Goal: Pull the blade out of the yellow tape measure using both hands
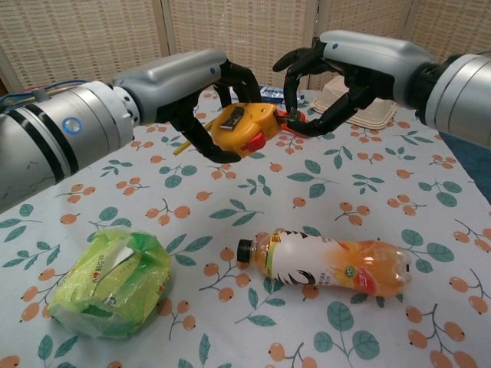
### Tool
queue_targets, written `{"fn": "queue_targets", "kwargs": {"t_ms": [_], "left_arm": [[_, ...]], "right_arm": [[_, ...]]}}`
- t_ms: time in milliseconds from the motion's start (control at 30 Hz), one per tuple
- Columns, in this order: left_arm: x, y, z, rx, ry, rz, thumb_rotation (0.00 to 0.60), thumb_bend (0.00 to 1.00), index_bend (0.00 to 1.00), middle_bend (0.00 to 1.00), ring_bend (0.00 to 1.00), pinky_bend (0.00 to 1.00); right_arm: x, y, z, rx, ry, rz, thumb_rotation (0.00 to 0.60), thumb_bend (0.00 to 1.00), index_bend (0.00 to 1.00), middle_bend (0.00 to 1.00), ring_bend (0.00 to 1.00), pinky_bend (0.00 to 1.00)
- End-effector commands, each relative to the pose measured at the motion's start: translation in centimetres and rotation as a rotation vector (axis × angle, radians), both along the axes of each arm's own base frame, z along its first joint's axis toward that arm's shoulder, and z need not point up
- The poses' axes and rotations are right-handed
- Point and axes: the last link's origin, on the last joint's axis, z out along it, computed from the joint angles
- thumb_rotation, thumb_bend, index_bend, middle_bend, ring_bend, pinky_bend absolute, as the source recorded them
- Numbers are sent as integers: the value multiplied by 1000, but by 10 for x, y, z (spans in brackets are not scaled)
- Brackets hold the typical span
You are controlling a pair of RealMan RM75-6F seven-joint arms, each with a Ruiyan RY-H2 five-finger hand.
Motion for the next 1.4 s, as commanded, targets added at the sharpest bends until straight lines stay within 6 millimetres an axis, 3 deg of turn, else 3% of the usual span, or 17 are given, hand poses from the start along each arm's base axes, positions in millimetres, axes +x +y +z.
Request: {"fn": "queue_targets", "kwargs": {"t_ms": [33,167,400,833,1033,1200,1400], "left_arm": [[-3,1,-1,0,4,5,600,384,579,575,471,130],[-9,4,-2,3,10,16,600,385,579,576,471,131],[-30,12,2,35,29,34,600,387,579,578,471,132],[-124,45,17,101,156,88,600,387,576,578,473,132],[-157,52,26,117,195,96,600,387,576,578,468,131],[-176,54,30,118,209,107,600,387,576,579,462,131],[-184,56,31,105,183,113,600,387,576,578,458,125]], "right_arm": [[-1,-1,-1,-1,1,-3,600,480,632,150,95,0],[-2,-2,-1,-2,0,-8,600,559,643,158,101,0],[-6,-3,8,-14,-6,-14,600,568,645,165,104,0],[-43,25,58,-65,-31,-61,600,568,649,180,111,0],[-61,40,77,-101,-40,-61,600,568,650,180,109,0],[-77,51,89,-122,-61,-73,600,568,650,180,109,0],[-90,58,100,-130,-82,-85,600,568,650,180,112,0]]}}
